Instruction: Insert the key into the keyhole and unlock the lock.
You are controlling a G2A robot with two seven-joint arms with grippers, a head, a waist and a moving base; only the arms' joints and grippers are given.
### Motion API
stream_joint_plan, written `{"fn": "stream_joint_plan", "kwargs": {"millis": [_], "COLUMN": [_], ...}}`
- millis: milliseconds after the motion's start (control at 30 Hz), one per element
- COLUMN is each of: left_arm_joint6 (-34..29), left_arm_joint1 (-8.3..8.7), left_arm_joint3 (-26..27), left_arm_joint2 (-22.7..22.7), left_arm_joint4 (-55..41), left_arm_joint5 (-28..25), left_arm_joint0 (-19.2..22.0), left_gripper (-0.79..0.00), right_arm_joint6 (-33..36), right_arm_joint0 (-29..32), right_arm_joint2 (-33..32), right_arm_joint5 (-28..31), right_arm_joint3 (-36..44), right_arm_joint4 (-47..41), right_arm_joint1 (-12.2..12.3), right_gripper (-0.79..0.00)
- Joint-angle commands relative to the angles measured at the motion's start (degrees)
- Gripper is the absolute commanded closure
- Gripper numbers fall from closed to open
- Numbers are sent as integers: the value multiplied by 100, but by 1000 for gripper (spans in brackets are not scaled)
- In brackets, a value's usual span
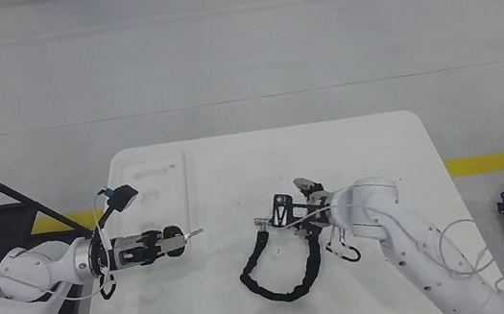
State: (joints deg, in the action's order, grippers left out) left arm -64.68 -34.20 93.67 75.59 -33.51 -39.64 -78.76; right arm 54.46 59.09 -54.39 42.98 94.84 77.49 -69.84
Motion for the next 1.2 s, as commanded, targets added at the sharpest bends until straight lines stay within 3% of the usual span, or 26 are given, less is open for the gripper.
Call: {"fn": "stream_joint_plan", "kwargs": {"millis": [0, 200, 333, 367, 400, 433, 567, 667, 733, 800, 867, 1167], "left_arm_joint6": [0, 0, 0, 0, 0, 0, 0, 0, 0, 0, 0, 0], "left_arm_joint1": [0, 0, 0, 0, 0, 0, 0, 0, 0, 0, 0, 0], "left_arm_joint3": [0, 0, 0, 0, 0, 0, 0, 0, 0, 0, 0, 0], "left_arm_joint2": [0, 0, 0, 0, 0, 0, 0, 0, 0, 0, 0, 0], "left_arm_joint4": [0, 0, 0, 0, 0, 0, 0, 0, 0, 0, 0, 0], "left_arm_joint5": [0, 0, 0, 0, 0, 0, 0, 0, 0, 0, 0, 0], "left_arm_joint0": [0, 0, 0, 0, 0, 0, 0, 0, 0, 0, 0, 0], "left_gripper": [0, 0, 0, 0, 0, 0, 0, 0, 0, 0, 0, 0], "right_arm_joint6": [105, 645, 744, 730, 710, 688, 641, 604, 529, 489, 466, 499], "right_arm_joint0": [-223, -867, -1146, -1190, -1234, -1271, -1351, -1376, -1388, -1414, -1448, -1479], "right_arm_joint2": [183, 638, 885, 941, 992, 1040, 1202, 1278, 1321, 1352, 1374, 1431], "right_arm_joint5": [-111, -377, -494, -545, -577, -594, -595, -600, -634, -641, -648, -710], "right_arm_joint3": [-294, -1051, -1388, -1467, -1535, -1600, -1798, -1885, -1953, -2009, -2045, -1974], "right_arm_joint4": [-268, -1131, -1220, -1223, -1233, -1243, -1217, -1140, -1113, -1112, -1132, -1190], "right_arm_joint1": [-67, -275, -370, -392, -414, -433, -482, -500, -516, -530, -545, -575], "right_gripper": [-785, -785, -785, -585, -443, -372, -259, -256, -132, -108, -3, -6]}}
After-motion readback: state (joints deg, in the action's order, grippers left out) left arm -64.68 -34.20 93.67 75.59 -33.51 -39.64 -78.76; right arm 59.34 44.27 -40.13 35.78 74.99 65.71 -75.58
